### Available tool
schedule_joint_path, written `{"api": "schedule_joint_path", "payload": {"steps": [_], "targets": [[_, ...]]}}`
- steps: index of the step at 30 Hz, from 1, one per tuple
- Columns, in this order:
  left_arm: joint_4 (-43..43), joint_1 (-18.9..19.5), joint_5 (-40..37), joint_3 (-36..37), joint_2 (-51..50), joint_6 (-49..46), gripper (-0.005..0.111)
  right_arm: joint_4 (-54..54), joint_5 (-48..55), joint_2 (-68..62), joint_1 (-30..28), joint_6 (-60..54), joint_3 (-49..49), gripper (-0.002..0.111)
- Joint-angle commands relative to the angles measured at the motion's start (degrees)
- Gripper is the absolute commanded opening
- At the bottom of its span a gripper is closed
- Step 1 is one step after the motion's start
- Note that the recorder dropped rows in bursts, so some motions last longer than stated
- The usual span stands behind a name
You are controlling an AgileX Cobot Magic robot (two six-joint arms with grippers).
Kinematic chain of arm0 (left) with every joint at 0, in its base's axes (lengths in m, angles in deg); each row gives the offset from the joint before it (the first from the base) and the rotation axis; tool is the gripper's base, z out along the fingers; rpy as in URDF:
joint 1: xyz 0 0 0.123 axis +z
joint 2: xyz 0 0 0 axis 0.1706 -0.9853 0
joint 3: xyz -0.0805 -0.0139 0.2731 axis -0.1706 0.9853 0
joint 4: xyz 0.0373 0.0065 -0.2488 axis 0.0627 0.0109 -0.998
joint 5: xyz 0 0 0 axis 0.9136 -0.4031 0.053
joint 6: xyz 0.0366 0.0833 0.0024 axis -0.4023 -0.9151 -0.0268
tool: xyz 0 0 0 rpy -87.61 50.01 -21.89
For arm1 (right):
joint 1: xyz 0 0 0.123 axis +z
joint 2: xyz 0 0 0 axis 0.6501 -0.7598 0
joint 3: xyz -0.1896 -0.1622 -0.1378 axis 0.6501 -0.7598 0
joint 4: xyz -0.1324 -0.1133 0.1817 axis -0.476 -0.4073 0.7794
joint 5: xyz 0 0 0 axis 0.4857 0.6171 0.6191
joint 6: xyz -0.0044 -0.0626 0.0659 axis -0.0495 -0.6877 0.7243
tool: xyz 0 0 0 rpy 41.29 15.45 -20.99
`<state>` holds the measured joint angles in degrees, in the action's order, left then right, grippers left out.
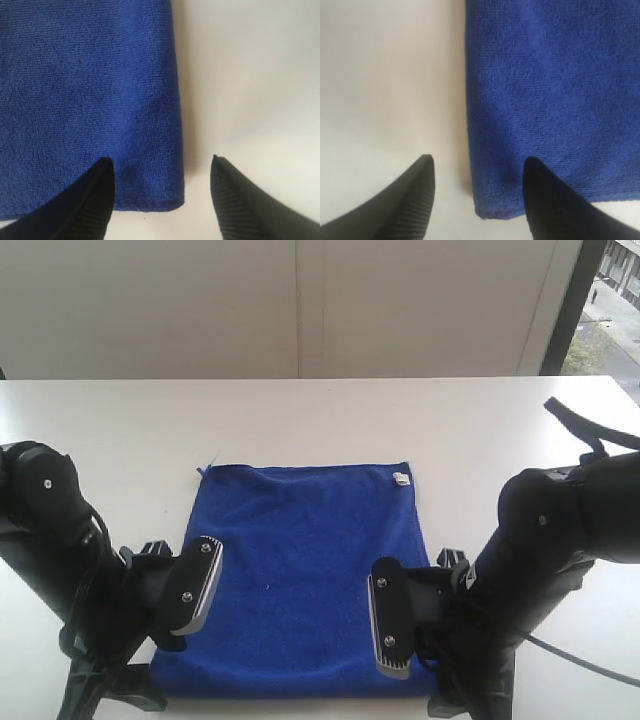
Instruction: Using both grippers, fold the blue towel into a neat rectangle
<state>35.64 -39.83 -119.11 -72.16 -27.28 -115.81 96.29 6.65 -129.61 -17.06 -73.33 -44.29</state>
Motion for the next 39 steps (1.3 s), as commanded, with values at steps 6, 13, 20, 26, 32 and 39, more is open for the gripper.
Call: {"api": "schedule_joint_path", "payload": {"steps": [6, 13, 20, 26, 32, 39], "targets": [[-1.06, -0.05, -1.33, 0.65, -1.68, -0.63, 0.061, 0.29, -0.30, -0.01, 0.08, -0.78, -0.25, 0.051], [-1.06, -0.05, -0.52, 0.65, -1.82, -0.63, 0.061, 0.29, -0.41, -1.89, 0.08, -0.88, -0.25, 0.051], [-1.06, -0.05, -0.41, 0.65, -1.92, -0.63, 0.061, 0.29, -0.45, -3.16, 0.08, -0.88, -0.25, 0.050], [-1.06, -0.05, -0.41, 0.65, -1.92, -0.63, 0.061, 0.29, -0.66, -3.16, 0.08, -0.88, -0.25, 0.048], [-1.06, -0.05, -0.61, 0.65, -1.91, -0.63, 0.052, 0.29, -0.71, -3.16, 0.08, -0.88, -0.25, 0.047], [-1.06, -0.05, -0.61, 0.65, -2.06, -0.63, 0.050, 0.29, -0.92, -3.16, 0.08, -0.88, -0.25, 0.044]]}}
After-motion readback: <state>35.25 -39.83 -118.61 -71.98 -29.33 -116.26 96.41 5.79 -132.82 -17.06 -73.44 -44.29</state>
